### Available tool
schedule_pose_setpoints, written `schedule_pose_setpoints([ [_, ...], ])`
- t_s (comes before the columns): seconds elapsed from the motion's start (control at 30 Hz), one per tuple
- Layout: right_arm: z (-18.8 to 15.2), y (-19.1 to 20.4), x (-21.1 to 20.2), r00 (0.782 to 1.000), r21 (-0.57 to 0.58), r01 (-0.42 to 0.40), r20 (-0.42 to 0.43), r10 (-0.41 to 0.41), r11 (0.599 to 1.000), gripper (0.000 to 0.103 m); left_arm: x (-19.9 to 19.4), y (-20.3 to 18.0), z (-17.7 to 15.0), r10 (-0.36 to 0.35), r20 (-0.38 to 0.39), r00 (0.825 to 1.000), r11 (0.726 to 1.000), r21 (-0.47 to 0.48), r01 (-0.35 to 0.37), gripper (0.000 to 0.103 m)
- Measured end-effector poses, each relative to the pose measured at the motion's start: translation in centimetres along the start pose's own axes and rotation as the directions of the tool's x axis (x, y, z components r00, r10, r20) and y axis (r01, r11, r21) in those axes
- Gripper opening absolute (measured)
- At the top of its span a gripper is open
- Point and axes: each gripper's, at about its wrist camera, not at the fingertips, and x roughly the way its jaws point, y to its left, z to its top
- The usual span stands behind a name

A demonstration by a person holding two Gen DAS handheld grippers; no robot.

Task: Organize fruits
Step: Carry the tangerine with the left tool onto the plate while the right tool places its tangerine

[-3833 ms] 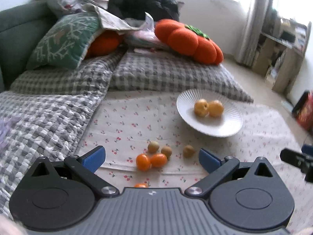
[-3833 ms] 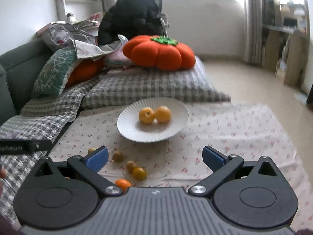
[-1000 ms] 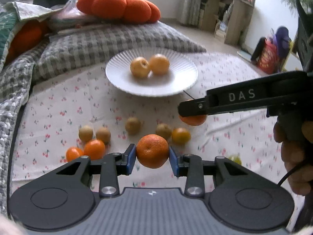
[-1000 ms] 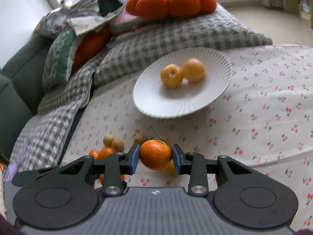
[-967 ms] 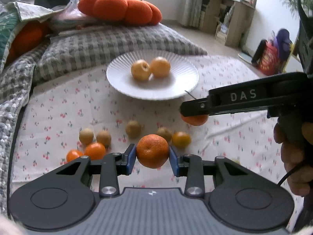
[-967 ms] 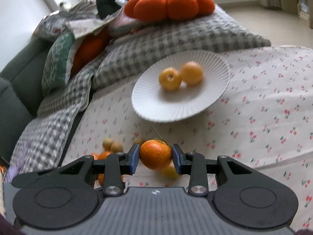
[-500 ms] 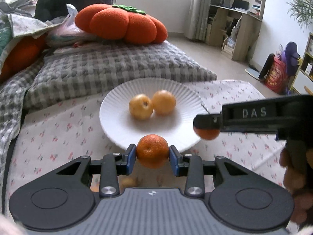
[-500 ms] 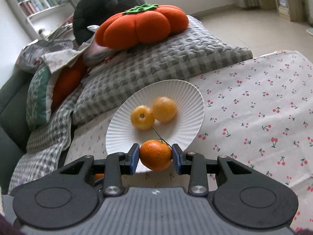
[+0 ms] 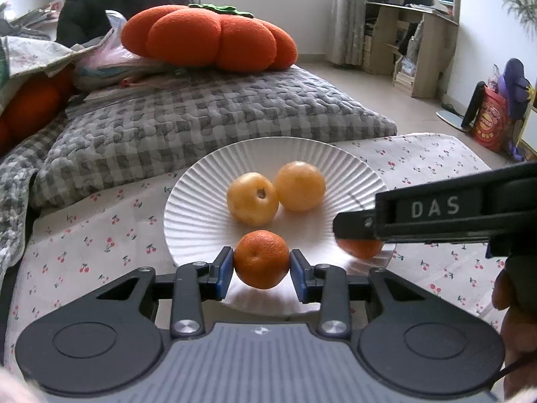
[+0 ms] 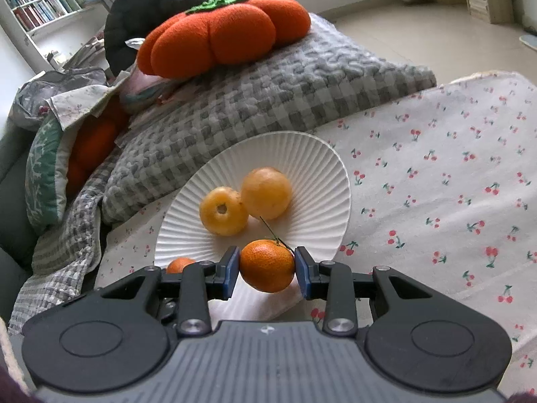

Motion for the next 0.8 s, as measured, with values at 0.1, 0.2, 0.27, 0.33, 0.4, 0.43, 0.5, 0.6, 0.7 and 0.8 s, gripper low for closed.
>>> schedule_pose_setpoints([
  [0.1,0.0,0.1,0.6,1.000,-0.005,-0.011,-0.010,0.011,1.000,0.032,0.8,-0.5,0.0,0.016,-0.002,1.000,0.999,0.047,-0.016,0.027],
  [0.2,0.0,0.1,1.1,0.999,0.015,-0.037,-0.019,0.038,0.999,0.032,1.5,-0.5,0.1,0.016,-0.001,1.000,0.997,0.069,-0.016,0.027],
  [0.27,0.0,0.2,1.4,0.999,0.012,-0.034,-0.018,0.035,0.999,0.032,1.9,-0.4,0.2,0.013,0.002,1.000,0.997,0.076,-0.013,0.027],
  [0.33,0.0,0.4,1.7,0.999,0.006,-0.036,-0.020,0.036,0.999,0.033,2.3,-0.4,0.1,0.007,-0.005,1.000,0.997,0.078,-0.007,0.027],
  [0.4,0.0,0.4,1.8,0.999,0.010,-0.047,-0.026,0.047,0.999,0.035,2.5,-0.3,0.0,0.006,-0.010,1.000,0.997,0.083,-0.006,0.028],
  [0.43,0.0,0.4,1.8,0.998,0.010,-0.050,-0.028,0.051,0.999,0.035,2.6,-0.3,-0.2,0.007,-0.015,1.000,0.996,0.086,-0.006,0.028],
  [0.5,0.0,0.4,1.6,0.998,0.017,-0.052,-0.028,0.052,0.999,0.035,2.6,-0.2,-0.3,0.013,-0.015,1.000,0.996,0.092,-0.011,0.028],
  [0.6,0.1,0.4,1.2,0.998,0.039,-0.056,-0.022,0.057,0.998,0.036,2.3,0.3,-0.2,0.001,-0.020,1.000,0.997,0.071,0.000,0.030],
  [0.7,0.3,0.4,0.5,0.997,0.070,-0.075,-0.017,0.076,0.995,0.038,1.7,1.0,-0.1,-0.020,-0.023,1.000,0.999,0.028,0.021,0.031],
  [0.8,0.6,0.3,-0.1,0.997,0.092,-0.071,-0.008,0.073,0.993,0.040,1.0,1.5,0.2,-0.037,-0.020,0.999,0.999,-0.013,0.037,0.031],
])
